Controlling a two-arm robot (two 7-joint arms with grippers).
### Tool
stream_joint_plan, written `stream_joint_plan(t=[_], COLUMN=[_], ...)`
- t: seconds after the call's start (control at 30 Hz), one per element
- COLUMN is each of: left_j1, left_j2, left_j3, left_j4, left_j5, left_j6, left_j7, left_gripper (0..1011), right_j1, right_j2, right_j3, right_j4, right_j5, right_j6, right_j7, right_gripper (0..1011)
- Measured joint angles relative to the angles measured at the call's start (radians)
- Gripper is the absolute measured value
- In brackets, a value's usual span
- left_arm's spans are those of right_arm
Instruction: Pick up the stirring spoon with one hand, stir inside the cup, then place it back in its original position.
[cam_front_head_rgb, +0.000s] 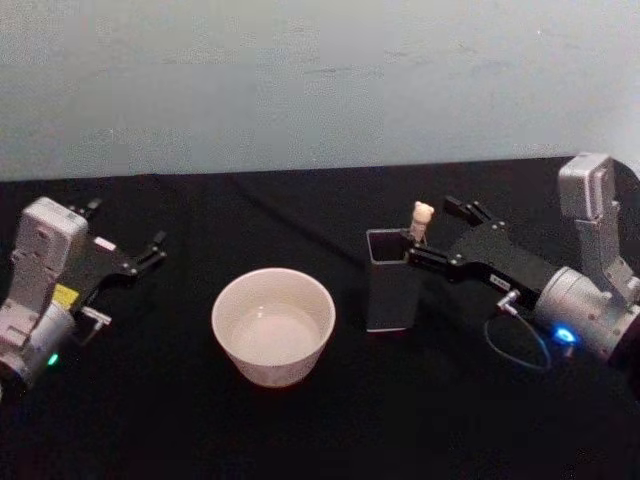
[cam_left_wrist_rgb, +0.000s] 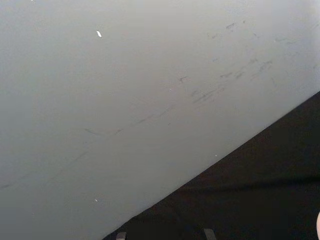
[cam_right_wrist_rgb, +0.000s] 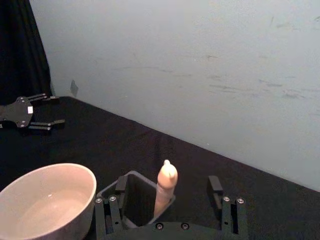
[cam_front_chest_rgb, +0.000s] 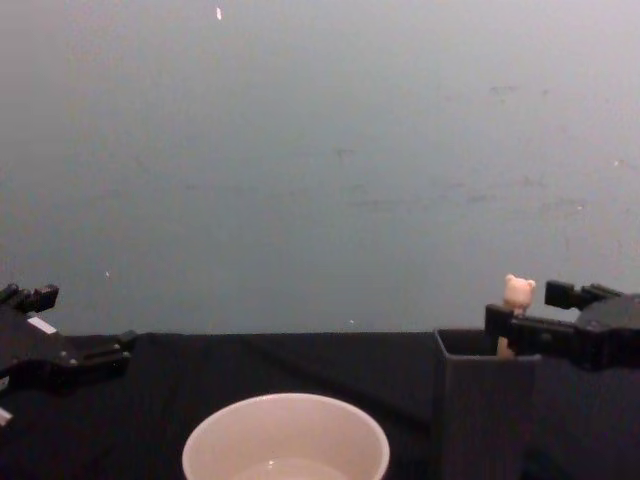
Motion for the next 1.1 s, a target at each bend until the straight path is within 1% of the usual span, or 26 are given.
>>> stream_joint_plan(t=[0.13, 0.33, 0.77, 0.83, 0.93, 1.0, 1.07, 1.1], left_j1=[0.0, 0.0, 0.0, 0.0, 0.0, 0.0, 0.0, 0.0], left_j2=[0.0, 0.0, 0.0, 0.0, 0.0, 0.0, 0.0, 0.0], left_j3=[0.0, 0.0, 0.0, 0.0, 0.0, 0.0, 0.0, 0.0], left_j4=[0.0, 0.0, 0.0, 0.0, 0.0, 0.0, 0.0, 0.0], left_j5=[0.0, 0.0, 0.0, 0.0, 0.0, 0.0, 0.0, 0.0], left_j6=[0.0, 0.0, 0.0, 0.0, 0.0, 0.0, 0.0, 0.0], left_j7=[0.0, 0.0, 0.0, 0.0, 0.0, 0.0, 0.0, 0.0], left_gripper=[1001, 1001, 1001, 1001, 1002, 1001, 1001, 1001], right_j1=[0.022, 0.038, 0.037, 0.037, 0.037, 0.036, 0.036, 0.036], right_j2=[-0.025, -0.049, -0.047, -0.047, -0.046, -0.046, -0.046, -0.046], right_j3=[-0.001, 0.002, 0.003, 0.003, 0.002, 0.002, 0.002, 0.002], right_j4=[0.029, 0.053, 0.051, 0.051, 0.05, 0.05, 0.05, 0.05], right_j5=[-0.007, -0.016, -0.016, -0.016, -0.016, -0.016, -0.016, -0.016], right_j6=[0.005, 0.01, 0.01, 0.01, 0.01, 0.01, 0.01, 0.01], right_j7=[0.015, 0.03, 0.029, 0.029, 0.029, 0.028, 0.028, 0.028], right_gripper=[1002, 1002, 997, 977, 912, 850, 816, 761])
